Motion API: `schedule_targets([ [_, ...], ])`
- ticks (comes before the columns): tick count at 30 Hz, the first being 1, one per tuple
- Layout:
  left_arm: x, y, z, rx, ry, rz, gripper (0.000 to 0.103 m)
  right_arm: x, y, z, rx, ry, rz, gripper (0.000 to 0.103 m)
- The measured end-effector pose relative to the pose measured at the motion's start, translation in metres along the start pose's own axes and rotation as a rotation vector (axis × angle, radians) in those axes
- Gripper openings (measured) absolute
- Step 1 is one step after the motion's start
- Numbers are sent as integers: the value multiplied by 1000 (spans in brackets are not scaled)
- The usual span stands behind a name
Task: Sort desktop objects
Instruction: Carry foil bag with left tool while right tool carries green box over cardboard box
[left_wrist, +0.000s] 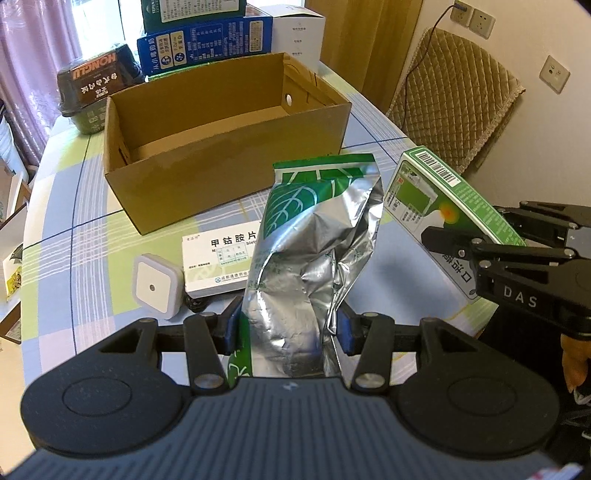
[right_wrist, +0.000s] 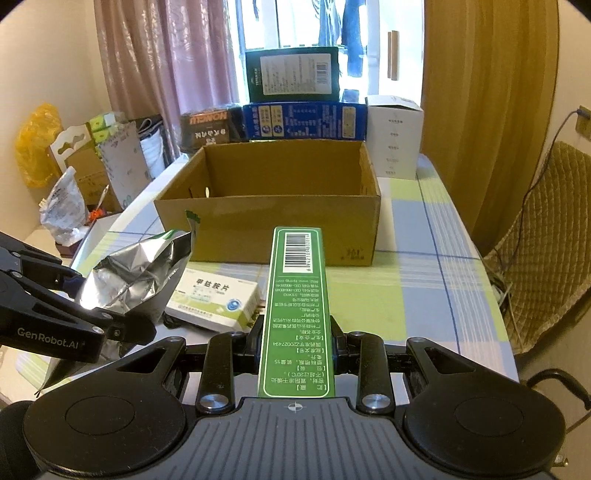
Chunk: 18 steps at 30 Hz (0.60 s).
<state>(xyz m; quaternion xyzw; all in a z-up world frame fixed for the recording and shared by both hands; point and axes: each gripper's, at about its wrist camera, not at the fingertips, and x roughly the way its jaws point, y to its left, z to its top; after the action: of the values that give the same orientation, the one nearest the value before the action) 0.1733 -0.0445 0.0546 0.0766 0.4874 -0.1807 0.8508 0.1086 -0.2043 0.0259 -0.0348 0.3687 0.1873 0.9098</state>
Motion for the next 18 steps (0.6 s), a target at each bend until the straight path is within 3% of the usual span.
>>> schedule_targets([
  [11, -6, 15, 14, -12, -6, 14, 44, 6, 5, 13, -21, -10, 7, 28],
  [18, -4, 38, 37, -33, -15, 30, 44, 19, 2, 42, -37, -26, 14, 28],
])
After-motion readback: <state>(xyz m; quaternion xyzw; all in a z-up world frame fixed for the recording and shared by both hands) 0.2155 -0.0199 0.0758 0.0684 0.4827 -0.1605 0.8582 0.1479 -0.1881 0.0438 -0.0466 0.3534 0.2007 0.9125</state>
